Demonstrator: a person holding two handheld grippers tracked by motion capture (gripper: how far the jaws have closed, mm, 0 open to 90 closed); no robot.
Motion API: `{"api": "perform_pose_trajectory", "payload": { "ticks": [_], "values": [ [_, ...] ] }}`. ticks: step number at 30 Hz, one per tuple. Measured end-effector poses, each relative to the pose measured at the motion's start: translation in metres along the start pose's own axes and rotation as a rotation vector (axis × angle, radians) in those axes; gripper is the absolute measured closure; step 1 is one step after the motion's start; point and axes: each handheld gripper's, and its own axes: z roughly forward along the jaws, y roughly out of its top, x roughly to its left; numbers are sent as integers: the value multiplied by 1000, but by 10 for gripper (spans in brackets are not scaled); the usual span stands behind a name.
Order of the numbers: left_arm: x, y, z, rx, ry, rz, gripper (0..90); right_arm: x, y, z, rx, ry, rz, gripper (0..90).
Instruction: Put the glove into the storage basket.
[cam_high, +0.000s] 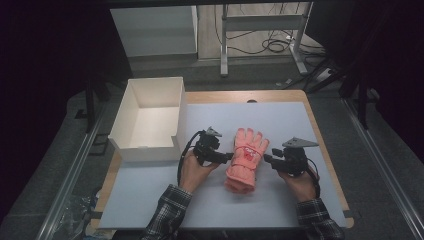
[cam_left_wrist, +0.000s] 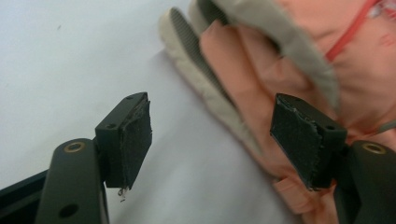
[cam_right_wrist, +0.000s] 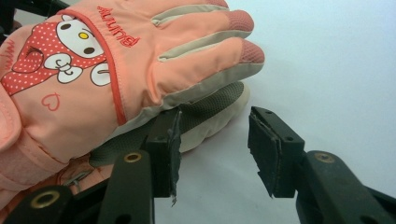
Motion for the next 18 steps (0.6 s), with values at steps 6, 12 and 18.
{"api": "perform_pose_trajectory", "payload": {
  "ticks": [6, 12, 18],
  "values": [
    [-10, 9, -5, -29, 15, 29, 294, 4, 0, 2, -1, -1, -5, 540],
    [-12, 4, -16, -43, 19, 31, 294, 7, 3, 0, -9, 10, -11, 540],
    [-3, -4, -10, -16, 9, 5, 284, 9, 2, 5, 7, 28, -14, 531]
  ]
}}
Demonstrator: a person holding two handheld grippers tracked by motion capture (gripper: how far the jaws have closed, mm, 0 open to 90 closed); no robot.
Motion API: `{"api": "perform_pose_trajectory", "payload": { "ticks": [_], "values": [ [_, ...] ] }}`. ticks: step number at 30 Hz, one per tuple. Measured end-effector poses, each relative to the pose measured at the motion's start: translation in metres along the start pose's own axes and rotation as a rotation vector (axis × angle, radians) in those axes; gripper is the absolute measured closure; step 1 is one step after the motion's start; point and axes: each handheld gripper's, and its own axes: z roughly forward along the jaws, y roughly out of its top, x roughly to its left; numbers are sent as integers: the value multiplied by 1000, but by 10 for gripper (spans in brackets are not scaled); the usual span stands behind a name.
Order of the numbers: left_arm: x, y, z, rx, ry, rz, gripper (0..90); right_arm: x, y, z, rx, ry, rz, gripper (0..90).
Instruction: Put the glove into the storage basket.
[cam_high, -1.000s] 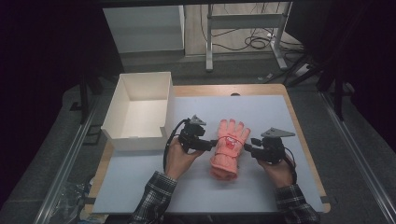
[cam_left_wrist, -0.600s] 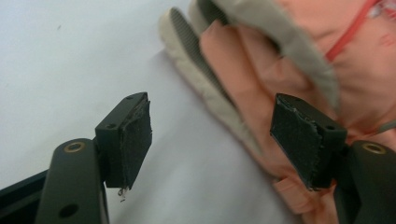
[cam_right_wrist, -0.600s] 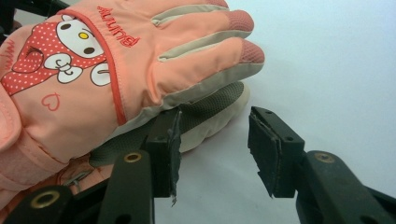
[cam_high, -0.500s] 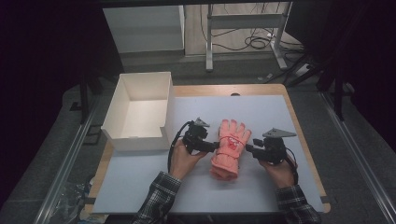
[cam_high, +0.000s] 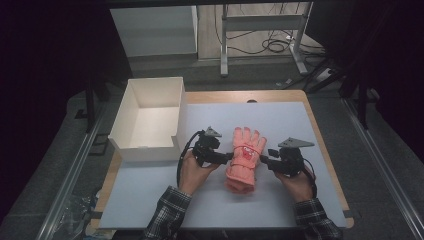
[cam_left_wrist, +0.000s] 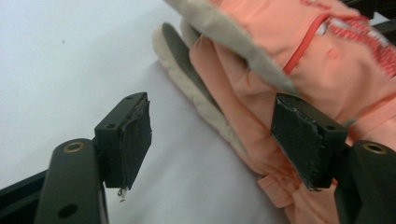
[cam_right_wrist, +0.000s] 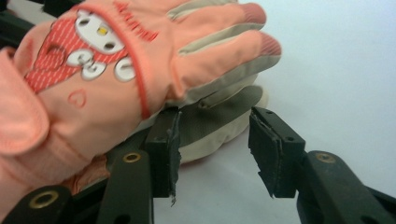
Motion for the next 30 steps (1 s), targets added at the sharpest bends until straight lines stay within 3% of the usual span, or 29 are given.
{"api": "perform_pose_trajectory", "payload": {
  "ticks": [8, 14, 20, 30],
  "values": [
    [8, -8, -3, -11, 24, -27, 276, -6, -3, -5, 2, -26, 6, 524],
    [15, -26, 9, 46, 47, -45, 276, -12, -8, -1, 19, -38, 22, 524],
    [4, -33, 22, 74, 24, -36, 270, -12, -5, 4, 28, -38, 20, 524],
    [-10, -37, 22, 69, -7, -34, 271, -11, 4, 14, 37, -44, 1, 524]
  ]
}}
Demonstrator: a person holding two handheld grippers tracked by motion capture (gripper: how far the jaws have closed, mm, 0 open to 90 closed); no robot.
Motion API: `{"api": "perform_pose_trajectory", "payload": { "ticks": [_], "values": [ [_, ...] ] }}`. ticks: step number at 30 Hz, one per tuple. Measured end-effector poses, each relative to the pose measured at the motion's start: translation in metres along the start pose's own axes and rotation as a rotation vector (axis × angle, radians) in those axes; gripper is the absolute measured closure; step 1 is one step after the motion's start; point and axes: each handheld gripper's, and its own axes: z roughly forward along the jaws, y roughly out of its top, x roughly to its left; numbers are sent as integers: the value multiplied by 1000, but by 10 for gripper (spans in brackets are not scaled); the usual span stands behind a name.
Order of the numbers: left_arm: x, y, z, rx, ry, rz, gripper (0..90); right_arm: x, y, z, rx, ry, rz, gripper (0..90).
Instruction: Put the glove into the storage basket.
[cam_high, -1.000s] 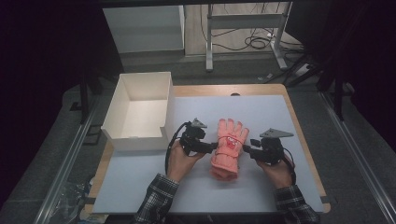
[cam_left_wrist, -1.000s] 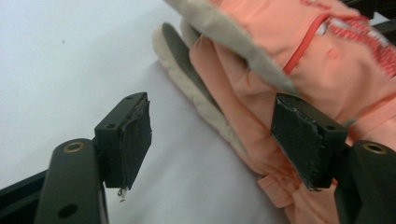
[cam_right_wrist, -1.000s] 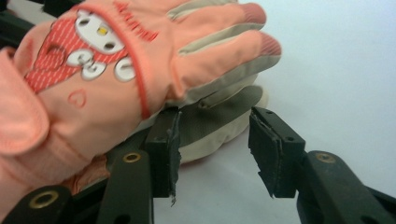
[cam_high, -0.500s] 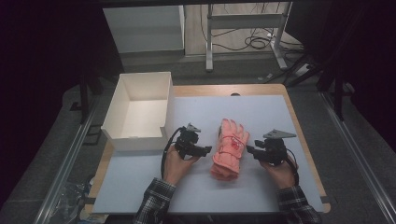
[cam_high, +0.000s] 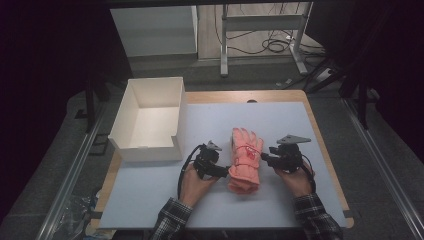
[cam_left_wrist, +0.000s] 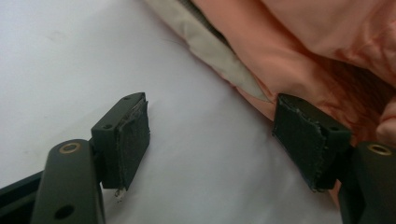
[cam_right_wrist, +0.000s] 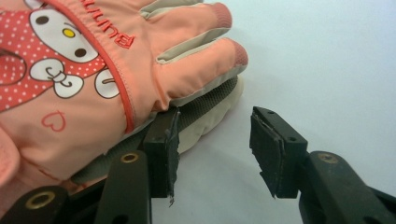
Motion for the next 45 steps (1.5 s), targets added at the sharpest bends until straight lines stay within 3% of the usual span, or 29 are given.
{"api": "perform_pose_trajectory", "payload": {
  "ticks": [3, 7, 14, 21, 25, 30, 33, 38, 41, 45],
  "values": [
    [2, 2, -2, 1, 1, 3, 260, 2, 3, 3, 4, 3, -9, 524],
    [9, 15, -13, -38, 21, -9, 261, 2, 3, 1, -2, 7, -7, 524],
    [2, 42, -21, -71, 59, 45, 264, 4, 3, 2, -1, 2, -12, 524],
    [-5, 32, -25, -71, 47, 42, 270, 7, 5, 3, -3, 14, -16, 524],
    [0, 26, -22, -58, 37, 26, 260, 7, 5, 4, 1, 17, -18, 524],
    [-1, 23, -23, -55, 32, 23, 250, 2, 6, -5, -11, 12, -11, 528],
    [-2, 22, -22, -49, 28, 28, 245, 1, 12, -14, -32, 22, -9, 580],
    [-1, 20, -22, -43, 28, 24, 242, 12, 28, -19, -65, 106, -31, 665],
    [1, 18, -24, -44, 33, 17, 241, 27, 40, -12, -70, 174, -57, 701],
    [7, 14, -30, -46, 41, 6, 240, 43, 46, 0, -48, 217, -98, 753]
  ]
}}
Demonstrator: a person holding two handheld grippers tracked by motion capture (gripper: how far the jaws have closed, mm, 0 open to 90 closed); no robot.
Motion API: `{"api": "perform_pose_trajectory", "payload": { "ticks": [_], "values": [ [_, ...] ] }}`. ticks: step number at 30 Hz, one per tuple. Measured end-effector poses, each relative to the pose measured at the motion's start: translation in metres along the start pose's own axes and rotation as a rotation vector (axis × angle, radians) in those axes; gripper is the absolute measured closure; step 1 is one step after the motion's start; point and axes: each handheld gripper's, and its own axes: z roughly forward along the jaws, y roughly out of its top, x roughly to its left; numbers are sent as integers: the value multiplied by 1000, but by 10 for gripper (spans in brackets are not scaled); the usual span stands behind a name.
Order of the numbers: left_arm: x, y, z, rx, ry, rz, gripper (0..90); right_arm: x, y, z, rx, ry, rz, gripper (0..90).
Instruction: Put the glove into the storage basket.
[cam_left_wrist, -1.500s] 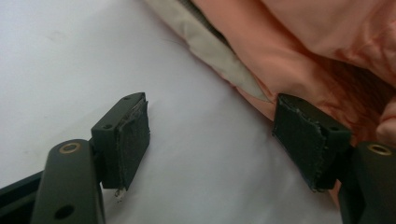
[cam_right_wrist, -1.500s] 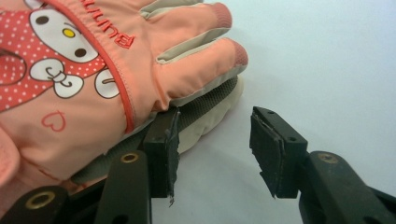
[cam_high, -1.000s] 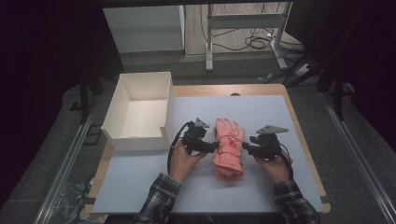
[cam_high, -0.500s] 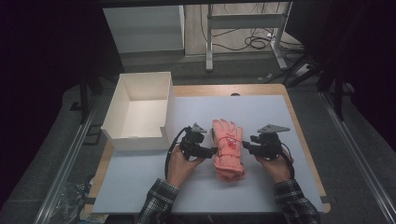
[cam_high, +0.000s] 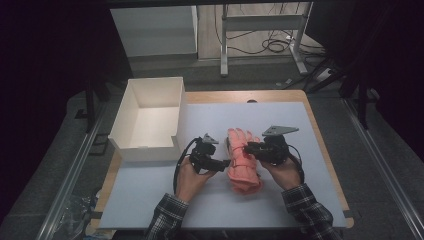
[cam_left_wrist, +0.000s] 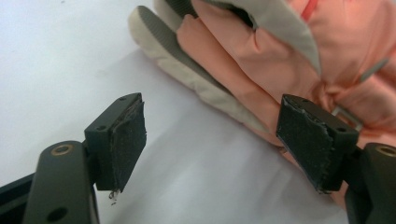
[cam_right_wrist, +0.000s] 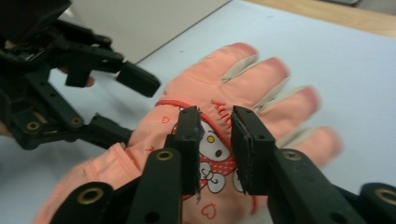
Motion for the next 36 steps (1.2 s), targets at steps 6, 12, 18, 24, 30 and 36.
{"api": "perform_pose_trajectory", "payload": {
  "ticks": [6, 12, 18, 24, 30, 36],
  "values": [
    [7, -5, -6, -8, 5, -16, 240, 2, -12, 12, 42, -2, -19, 857],
    [7, -5, -5, -10, 1, -15, 240, 2, -24, 21, 74, -2, -33, 895],
    [6, -8, -4, -6, -4, -19, 229, 2, -29, 25, 83, -2, -46, 897],
    [7, -13, -3, 11, 1, -8, 188, 5, -19, 13, 47, -30, -51, 810],
    [9, -17, -3, 16, 5, -10, 173, 4, -11, -7, 44, -75, -78, 720],
    [12, -25, -9, 19, 11, -13, 162, -7, -33, -30, 51, -140, -50, 690]
  ]
}}
